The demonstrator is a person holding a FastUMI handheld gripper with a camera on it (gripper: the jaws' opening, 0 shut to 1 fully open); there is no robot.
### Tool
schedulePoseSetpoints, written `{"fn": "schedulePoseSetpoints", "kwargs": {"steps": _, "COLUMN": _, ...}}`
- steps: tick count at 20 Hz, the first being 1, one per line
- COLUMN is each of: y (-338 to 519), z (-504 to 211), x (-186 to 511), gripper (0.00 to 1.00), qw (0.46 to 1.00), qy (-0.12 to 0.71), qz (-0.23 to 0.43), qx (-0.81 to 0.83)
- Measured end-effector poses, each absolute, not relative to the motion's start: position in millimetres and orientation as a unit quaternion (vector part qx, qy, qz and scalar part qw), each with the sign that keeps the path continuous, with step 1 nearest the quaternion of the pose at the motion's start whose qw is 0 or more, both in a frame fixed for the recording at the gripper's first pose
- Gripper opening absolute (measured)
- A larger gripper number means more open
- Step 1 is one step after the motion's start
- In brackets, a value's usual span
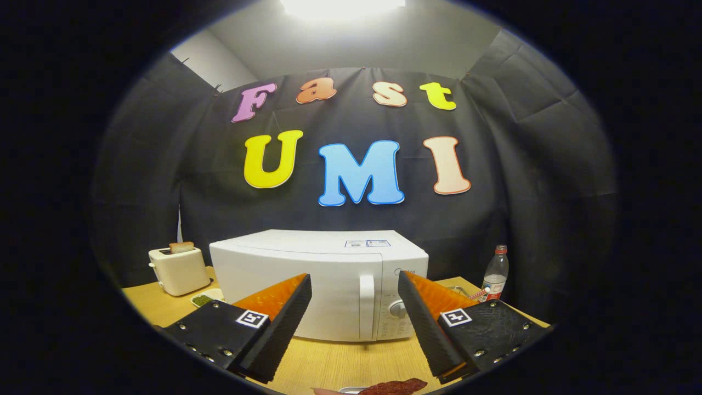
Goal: Open the microwave, put the food inside, and close the microwave door.
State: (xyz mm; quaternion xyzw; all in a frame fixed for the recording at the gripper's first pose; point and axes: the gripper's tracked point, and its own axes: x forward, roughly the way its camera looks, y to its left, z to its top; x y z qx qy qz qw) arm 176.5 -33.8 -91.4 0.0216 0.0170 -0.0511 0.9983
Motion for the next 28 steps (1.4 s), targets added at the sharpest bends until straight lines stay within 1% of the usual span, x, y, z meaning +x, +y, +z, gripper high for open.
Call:
{"fn": "schedulePoseSetpoints", "kwargs": {"steps": 2, "y": -38.1, "z": -105.1, "x": 190.8, "gripper": 0.99, "qw": 0.997, "qy": 0.029, "qz": -0.062, "qx": 0.024}}
{"fn": "schedulePoseSetpoints", "kwargs": {"steps": 6, "y": -38.3, "z": -126.5, "x": 213.7, "gripper": 0.98, "qw": 0.997, "qy": 0.047, "qz": -0.058, "qx": 0.033}}
{"fn": "schedulePoseSetpoints", "kwargs": {"steps": 11, "y": -44.2, "z": -157.6, "x": 235.8, "gripper": 0.98, "qw": 0.993, "qy": 0.079, "qz": -0.064, "qx": 0.050}}
{"fn": "schedulePoseSetpoints", "kwargs": {"steps": 14, "y": -53.1, "z": -174.4, "x": 250.5, "gripper": 0.98, "qw": 0.990, "qy": 0.096, "qz": -0.080, "qx": 0.065}}
{"fn": "schedulePoseSetpoints", "kwargs": {"steps": 16, "y": -52.4, "z": -182.3, "x": 256.4, "gripper": 0.99, "qw": 0.989, "qy": 0.103, "qz": -0.076, "qx": 0.074}}
{"fn": "schedulePoseSetpoints", "kwargs": {"steps": 18, "y": -56.9, "z": -187.7, "x": 258.8, "gripper": 0.93, "qw": 0.989, "qy": 0.106, "qz": -0.079, "qx": 0.071}}
{"fn": "schedulePoseSetpoints", "kwargs": {"steps": 20, "y": -61.1, "z": -189.2, "x": 258.6, "gripper": 0.92, "qw": 0.989, "qy": 0.102, "qz": -0.085, "qx": 0.059}}
{"fn": "schedulePoseSetpoints", "kwargs": {"steps": 22, "y": -63.4, "z": -192.4, "x": 263.5, "gripper": 0.77, "qw": 0.989, "qy": 0.106, "qz": -0.084, "qx": 0.059}}
{"fn": "schedulePoseSetpoints", "kwargs": {"steps": 23, "y": -64.5, "z": -193.2, "x": 263.7, "gripper": 0.77, "qw": 0.989, "qy": 0.107, "qz": -0.085, "qx": 0.057}}
{"fn": "schedulePoseSetpoints", "kwargs": {"steps": 24, "y": -61.6, "z": -195.2, "x": 264.3, "gripper": 0.64, "qw": 0.989, "qy": 0.110, "qz": -0.078, "qx": 0.061}}
{"fn": "schedulePoseSetpoints", "kwargs": {"steps": 25, "y": -54.3, "z": -196.0, "x": 265.1, "gripper": 0.56, "qw": 0.989, "qy": 0.113, "qz": -0.067, "qx": 0.065}}
{"fn": "schedulePoseSetpoints", "kwargs": {"steps": 26, "y": -51.0, "z": -198.1, "x": 265.6, "gripper": 0.40, "qw": 0.989, "qy": 0.118, "qz": -0.065, "qx": 0.061}}
{"fn": "schedulePoseSetpoints", "kwargs": {"steps": 28, "y": -54.2, "z": -197.5, "x": 263.2, "gripper": 0.29, "qw": 0.988, "qy": 0.126, "qz": -0.077, "qx": 0.039}}
